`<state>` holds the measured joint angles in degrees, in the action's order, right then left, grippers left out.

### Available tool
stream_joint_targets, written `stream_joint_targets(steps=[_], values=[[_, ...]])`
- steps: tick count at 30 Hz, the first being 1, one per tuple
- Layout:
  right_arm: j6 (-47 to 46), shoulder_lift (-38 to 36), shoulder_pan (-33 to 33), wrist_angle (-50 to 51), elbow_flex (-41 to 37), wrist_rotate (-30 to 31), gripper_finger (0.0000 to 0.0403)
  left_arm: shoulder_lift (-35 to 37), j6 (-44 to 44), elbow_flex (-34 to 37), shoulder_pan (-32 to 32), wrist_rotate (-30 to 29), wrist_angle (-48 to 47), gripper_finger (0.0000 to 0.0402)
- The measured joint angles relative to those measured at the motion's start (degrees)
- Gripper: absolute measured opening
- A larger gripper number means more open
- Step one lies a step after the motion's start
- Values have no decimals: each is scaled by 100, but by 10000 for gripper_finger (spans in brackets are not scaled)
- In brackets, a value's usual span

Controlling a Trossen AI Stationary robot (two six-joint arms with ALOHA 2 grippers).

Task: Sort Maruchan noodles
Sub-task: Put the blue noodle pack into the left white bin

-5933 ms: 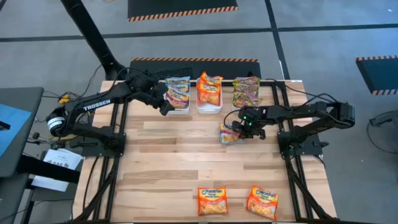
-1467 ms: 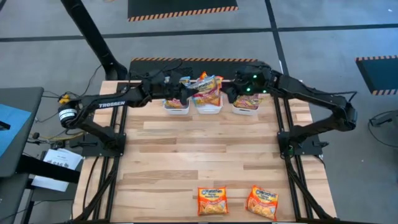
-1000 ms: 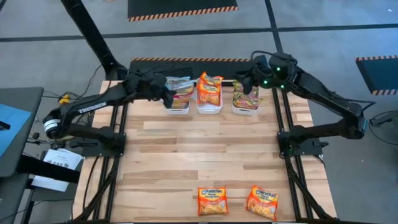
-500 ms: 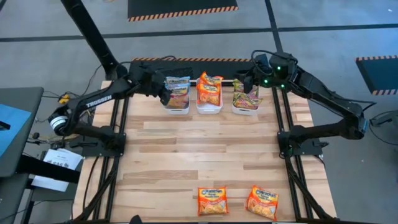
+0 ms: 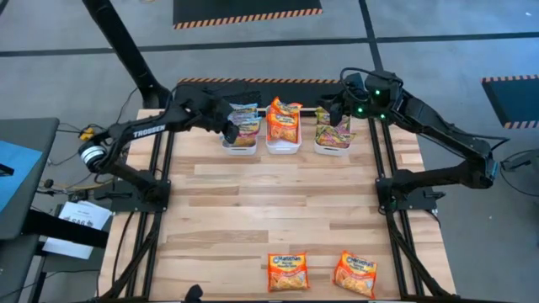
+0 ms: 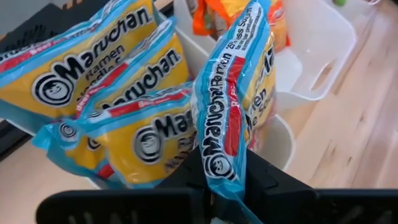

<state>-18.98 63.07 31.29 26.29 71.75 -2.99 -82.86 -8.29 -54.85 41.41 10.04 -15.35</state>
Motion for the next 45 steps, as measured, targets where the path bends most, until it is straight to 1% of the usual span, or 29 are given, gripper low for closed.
stream_joint_targets(steps=[9, 14, 18, 24, 29, 36, 39, 42, 45], values=[[-2, 0, 0, 2, 0, 1, 175, -152, -97, 0, 118, 5, -214, 31], [-2, 0, 0, 5, 0, -1, 175, -154, 55, 0, 137, -2, -358, 32], [-2, 0, 0, 8, 0, 1, 175, -159, 94, 0, 188, 263, -505, 33], [-2, 0, 0, 10, 0, 1, 175, -160, 339, 0, 182, 271, -743, 39], [-9, 2, 0, 11, -2, 1, 175, -160, 265, 0, 184, 286, -728, 69], [-11, 2, 0, 11, -1, 1, 175, -162, 49, 2, 182, 888, -898, 131], [-11, 2, 0, 10, -2, 1, 175, -165, 13, 13, 175, 971, -922, 153], [-9, 2, 0, 11, -2, 1, 175, -165, -80, -4, 184, 968, -937, 168], [-9, 2, 0, 12, -2, 1, 175, -165, -118, -142, 188, 944, -1001, 173]])
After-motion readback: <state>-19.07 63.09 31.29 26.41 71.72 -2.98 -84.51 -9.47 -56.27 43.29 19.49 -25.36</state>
